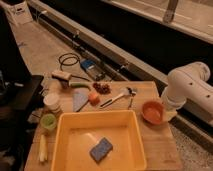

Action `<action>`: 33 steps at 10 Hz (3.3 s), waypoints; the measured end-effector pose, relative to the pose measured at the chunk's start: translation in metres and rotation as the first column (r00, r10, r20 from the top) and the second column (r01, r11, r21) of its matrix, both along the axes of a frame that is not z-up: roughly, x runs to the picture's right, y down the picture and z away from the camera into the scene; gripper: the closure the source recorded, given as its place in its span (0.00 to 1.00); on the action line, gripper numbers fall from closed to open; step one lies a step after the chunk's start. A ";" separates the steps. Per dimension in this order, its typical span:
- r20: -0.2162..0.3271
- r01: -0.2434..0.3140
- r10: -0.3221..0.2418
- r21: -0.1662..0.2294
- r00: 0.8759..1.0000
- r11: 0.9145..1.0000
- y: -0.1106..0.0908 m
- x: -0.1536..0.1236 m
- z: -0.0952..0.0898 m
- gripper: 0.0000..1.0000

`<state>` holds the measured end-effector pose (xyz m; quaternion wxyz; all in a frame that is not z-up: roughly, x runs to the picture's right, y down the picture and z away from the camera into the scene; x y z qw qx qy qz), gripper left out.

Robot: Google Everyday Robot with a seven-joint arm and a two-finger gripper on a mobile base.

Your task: Place towel in paper cup

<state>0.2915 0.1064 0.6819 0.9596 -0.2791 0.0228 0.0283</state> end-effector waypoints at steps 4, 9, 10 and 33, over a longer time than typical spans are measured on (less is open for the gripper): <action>0.000 0.000 0.000 0.000 1.000 1.000 0.000 0.000 0.000 0.35; 0.000 0.000 0.000 0.000 1.000 1.000 0.000 0.000 0.000 0.35; 0.000 0.000 0.000 0.000 1.000 1.000 0.000 0.000 0.000 0.35; 0.127 0.425 -0.432 0.077 0.893 0.902 -0.047 -0.163 0.012 0.35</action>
